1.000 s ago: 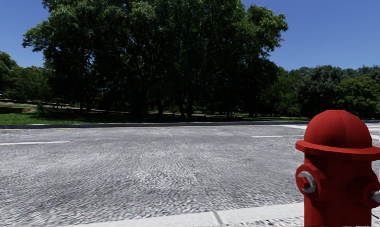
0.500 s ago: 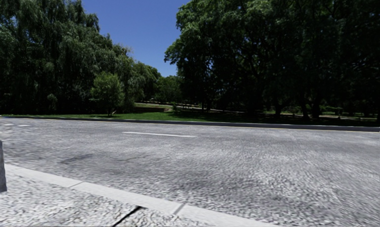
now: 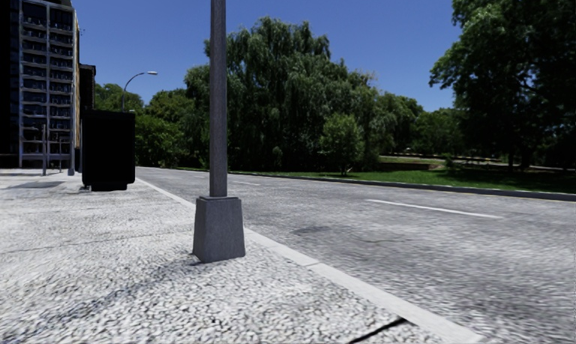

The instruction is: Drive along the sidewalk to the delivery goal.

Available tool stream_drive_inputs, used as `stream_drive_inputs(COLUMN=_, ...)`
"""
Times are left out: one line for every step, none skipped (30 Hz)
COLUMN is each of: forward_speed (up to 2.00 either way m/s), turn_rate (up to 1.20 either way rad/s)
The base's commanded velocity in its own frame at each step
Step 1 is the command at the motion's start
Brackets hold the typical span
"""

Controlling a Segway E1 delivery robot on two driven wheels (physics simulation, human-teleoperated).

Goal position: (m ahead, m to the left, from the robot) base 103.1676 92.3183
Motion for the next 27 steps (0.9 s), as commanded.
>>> stream_drive_inputs(forward_speed=0.00, turn_rate=1.20)
stream_drive_inputs(forward_speed=0.00, turn_rate=1.20)
stream_drive_inputs(forward_speed=0.00, turn_rate=1.20)
stream_drive_inputs(forward_speed=0.00, turn_rate=1.20)
stream_drive_inputs(forward_speed=0.00, turn_rate=1.20)
stream_drive_inputs(forward_speed=0.00, turn_rate=1.20)
stream_drive_inputs(forward_speed=0.00, turn_rate=1.20)
stream_drive_inputs(forward_speed=0.00, turn_rate=1.20)
stream_drive_inputs(forward_speed=0.00, turn_rate=1.20)
stream_drive_inputs(forward_speed=0.00, turn_rate=1.20)
stream_drive_inputs(forward_speed=0.00, turn_rate=1.20)
stream_drive_inputs(forward_speed=0.00, turn_rate=1.20)
stream_drive_inputs(forward_speed=0.00, turn_rate=1.20)
stream_drive_inputs(forward_speed=0.00, turn_rate=1.20)
stream_drive_inputs(forward_speed=0.00, turn_rate=1.20)
stream_drive_inputs(forward_speed=0.00, turn_rate=1.13)
stream_drive_inputs(forward_speed=0.00, turn_rate=0.96)
stream_drive_inputs(forward_speed=0.00, turn_rate=0.81)
stream_drive_inputs(forward_speed=0.00, turn_rate=0.00)
stream_drive_inputs(forward_speed=0.00, turn_rate=0.00)
stream_drive_inputs(forward_speed=0.00, turn_rate=0.00)
stream_drive_inputs(forward_speed=0.00, turn_rate=0.00)
stream_drive_inputs(forward_speed=0.01, turn_rate=0.00)
stream_drive_inputs(forward_speed=0.86, turn_rate=0.00)
stream_drive_inputs(forward_speed=0.86, turn_rate=0.00)
stream_drive_inputs(forward_speed=1.61, turn_rate=0.00)
stream_drive_inputs(forward_speed=2.00, turn_rate=0.00)
